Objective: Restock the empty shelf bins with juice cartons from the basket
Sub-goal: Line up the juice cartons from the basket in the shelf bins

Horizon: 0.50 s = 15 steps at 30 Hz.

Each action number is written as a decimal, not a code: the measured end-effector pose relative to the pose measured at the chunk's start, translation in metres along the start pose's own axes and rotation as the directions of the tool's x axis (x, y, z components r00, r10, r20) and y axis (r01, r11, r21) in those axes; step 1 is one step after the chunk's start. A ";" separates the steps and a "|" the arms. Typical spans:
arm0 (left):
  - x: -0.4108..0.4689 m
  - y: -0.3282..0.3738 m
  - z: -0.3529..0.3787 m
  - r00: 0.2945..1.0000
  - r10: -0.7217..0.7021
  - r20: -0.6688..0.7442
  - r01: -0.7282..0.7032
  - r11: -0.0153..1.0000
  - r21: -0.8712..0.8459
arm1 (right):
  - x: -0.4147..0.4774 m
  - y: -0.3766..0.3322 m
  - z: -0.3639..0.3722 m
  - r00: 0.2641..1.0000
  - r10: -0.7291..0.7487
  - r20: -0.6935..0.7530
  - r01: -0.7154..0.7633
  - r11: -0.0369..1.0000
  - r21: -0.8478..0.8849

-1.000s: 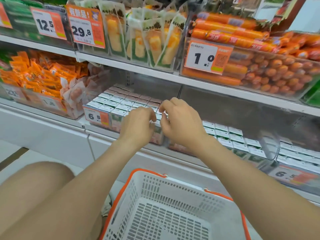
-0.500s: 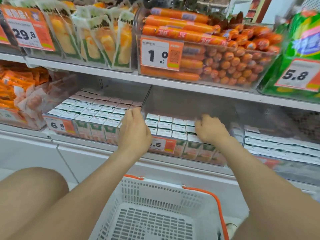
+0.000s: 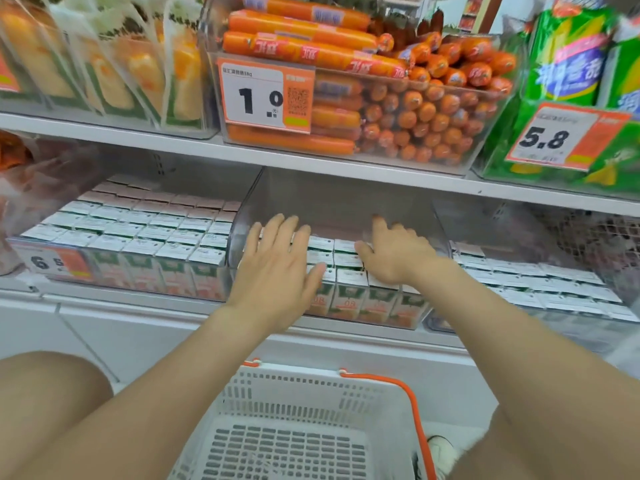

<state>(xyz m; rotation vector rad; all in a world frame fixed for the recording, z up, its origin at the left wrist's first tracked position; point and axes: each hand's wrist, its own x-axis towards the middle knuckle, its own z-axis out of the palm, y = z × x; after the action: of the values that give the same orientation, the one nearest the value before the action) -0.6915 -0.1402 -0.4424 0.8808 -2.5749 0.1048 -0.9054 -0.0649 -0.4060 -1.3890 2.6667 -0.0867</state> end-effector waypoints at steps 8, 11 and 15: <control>0.007 0.016 0.023 0.981 0.115 0.155 -0.122 0.992 0.035 | -0.014 0.026 0.010 0.979 -0.186 0.079 0.171 0.972 0.161; 0.008 0.017 0.025 0.979 0.091 0.185 -0.101 0.994 0.047 | -0.019 0.025 0.014 0.977 -0.195 0.084 0.178 0.969 0.173; 0.007 0.016 0.024 0.980 0.074 0.186 -0.080 0.996 0.024 | -0.019 0.027 0.020 0.985 -0.143 0.098 0.127 0.981 0.150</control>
<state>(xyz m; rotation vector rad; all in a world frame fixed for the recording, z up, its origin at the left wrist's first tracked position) -0.7146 -0.1361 -0.4604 0.8374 -2.7880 0.0906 -0.9135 -0.0335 -0.4274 -1.4826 2.4257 -0.2061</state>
